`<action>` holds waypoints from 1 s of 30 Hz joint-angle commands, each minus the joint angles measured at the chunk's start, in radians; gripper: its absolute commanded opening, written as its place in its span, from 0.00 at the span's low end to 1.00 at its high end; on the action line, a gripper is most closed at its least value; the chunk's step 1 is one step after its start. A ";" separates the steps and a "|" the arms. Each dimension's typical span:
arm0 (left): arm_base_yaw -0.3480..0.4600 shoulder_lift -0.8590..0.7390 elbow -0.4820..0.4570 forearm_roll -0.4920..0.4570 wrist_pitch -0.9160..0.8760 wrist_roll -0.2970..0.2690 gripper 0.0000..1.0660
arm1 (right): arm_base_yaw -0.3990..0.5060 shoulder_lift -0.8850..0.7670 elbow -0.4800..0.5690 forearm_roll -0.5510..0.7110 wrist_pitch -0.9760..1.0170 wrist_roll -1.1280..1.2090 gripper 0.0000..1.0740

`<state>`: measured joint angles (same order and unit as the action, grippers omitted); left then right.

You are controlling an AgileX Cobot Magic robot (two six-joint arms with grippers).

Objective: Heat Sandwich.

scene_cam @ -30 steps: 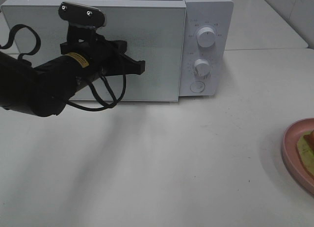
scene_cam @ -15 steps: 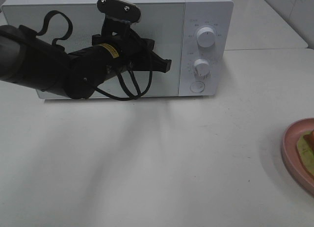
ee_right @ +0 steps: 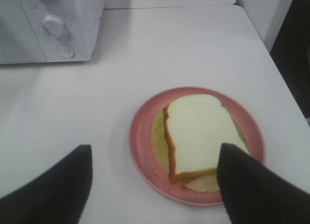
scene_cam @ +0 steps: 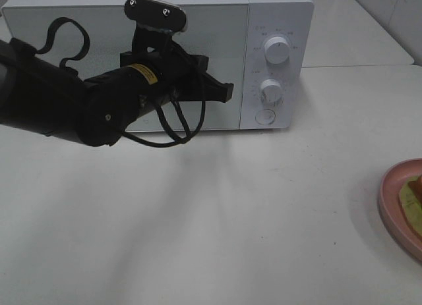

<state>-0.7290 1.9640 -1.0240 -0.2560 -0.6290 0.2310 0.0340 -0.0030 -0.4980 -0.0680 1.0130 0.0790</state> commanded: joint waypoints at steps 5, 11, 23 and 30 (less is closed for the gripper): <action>-0.060 -0.106 0.107 -0.006 0.114 0.000 0.00 | -0.007 -0.029 0.002 0.001 -0.015 -0.006 0.63; -0.057 -0.184 0.115 -0.004 0.421 0.000 0.06 | -0.007 -0.029 0.002 0.001 -0.015 -0.006 0.63; -0.057 -0.330 0.115 0.007 0.975 -0.018 0.93 | -0.007 -0.029 0.002 0.001 -0.015 -0.006 0.63; -0.057 -0.437 0.115 0.069 1.185 -0.031 0.93 | -0.007 -0.029 0.002 0.001 -0.015 -0.006 0.63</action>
<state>-0.7800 1.5360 -0.9120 -0.1990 0.5210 0.2020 0.0340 -0.0030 -0.4980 -0.0690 1.0130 0.0790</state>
